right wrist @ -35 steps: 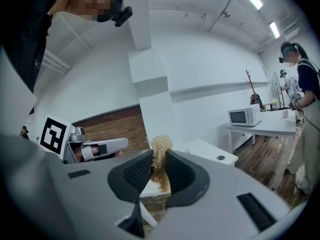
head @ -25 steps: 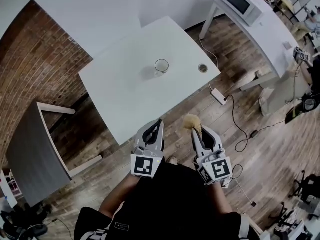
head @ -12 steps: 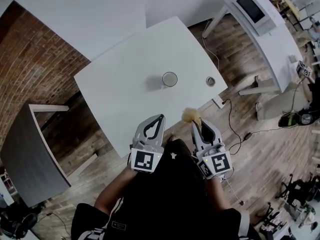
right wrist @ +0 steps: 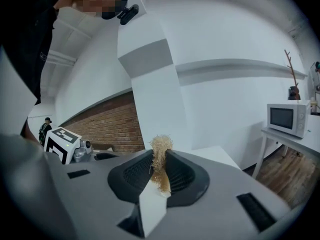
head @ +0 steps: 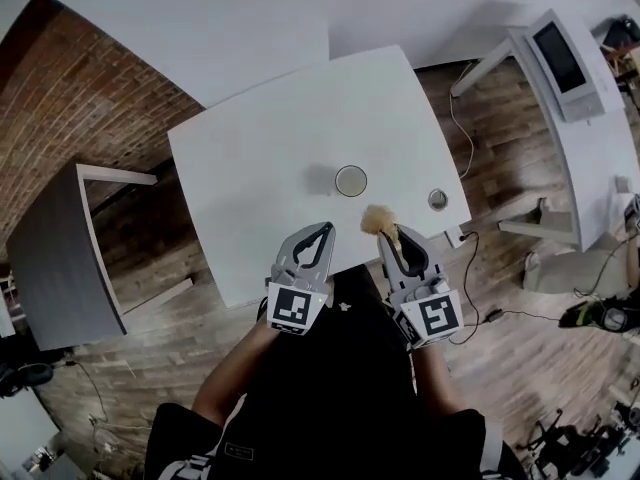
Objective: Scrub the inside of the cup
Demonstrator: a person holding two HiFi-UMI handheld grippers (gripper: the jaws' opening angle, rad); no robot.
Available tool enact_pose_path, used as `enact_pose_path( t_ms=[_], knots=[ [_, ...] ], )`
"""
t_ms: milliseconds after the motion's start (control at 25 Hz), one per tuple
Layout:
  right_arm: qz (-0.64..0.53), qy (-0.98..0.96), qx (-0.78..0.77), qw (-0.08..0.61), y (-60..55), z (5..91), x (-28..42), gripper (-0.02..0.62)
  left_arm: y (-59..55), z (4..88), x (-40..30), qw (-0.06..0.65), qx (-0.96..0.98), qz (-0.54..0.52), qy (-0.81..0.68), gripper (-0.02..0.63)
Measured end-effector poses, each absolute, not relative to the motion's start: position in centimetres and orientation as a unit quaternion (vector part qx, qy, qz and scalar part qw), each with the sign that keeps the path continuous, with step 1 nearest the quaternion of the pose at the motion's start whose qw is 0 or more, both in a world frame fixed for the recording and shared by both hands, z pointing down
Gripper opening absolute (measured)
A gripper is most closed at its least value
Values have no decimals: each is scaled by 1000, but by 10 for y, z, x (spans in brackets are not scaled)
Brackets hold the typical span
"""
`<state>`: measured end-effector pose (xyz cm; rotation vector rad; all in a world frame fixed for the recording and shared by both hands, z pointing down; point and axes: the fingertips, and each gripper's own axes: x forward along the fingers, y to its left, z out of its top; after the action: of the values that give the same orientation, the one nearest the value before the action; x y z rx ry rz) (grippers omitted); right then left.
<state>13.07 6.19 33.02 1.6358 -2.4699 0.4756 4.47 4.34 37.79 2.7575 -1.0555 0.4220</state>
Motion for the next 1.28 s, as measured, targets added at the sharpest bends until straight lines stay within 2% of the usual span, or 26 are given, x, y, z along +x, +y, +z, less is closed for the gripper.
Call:
enact_pose_path(
  t_ms=[120, 240, 320, 440, 640, 800, 1080, 1160, 1280],
  knots=[
    [168, -837, 516, 73, 45, 341, 136, 63, 34, 397, 47, 104, 912, 143, -370, 3],
    [178, -841, 505, 82, 33, 353, 140, 63, 31, 423, 47, 84, 909, 183, -365, 5],
    [185, -837, 505, 96, 26, 360, 139, 63, 29, 442, 47, 95, 910, 195, -354, 8],
    [191, -831, 509, 116, 12, 373, 137, 63, 19, 473, 47, 119, 911, 210, -333, 94],
    [203, -827, 510, 124, -4, 398, 134, 63, 2, 519, 46, 125, 910, 248, -308, 134],
    [207, -825, 510, 128, -14, 418, 133, 63, -10, 541, 53, 103, 916, 273, -277, 156],
    [219, -822, 511, 125, -29, 440, 134, 63, -26, 576, 64, 71, 917, 304, -248, 150],
    [222, -820, 509, 136, -31, 448, 132, 63, -27, 576, 66, 59, 921, 299, -242, 75],
    [236, -822, 495, 152, -33, 460, 128, 63, -26, 574, 71, 49, 931, 280, -230, 67]
  ],
)
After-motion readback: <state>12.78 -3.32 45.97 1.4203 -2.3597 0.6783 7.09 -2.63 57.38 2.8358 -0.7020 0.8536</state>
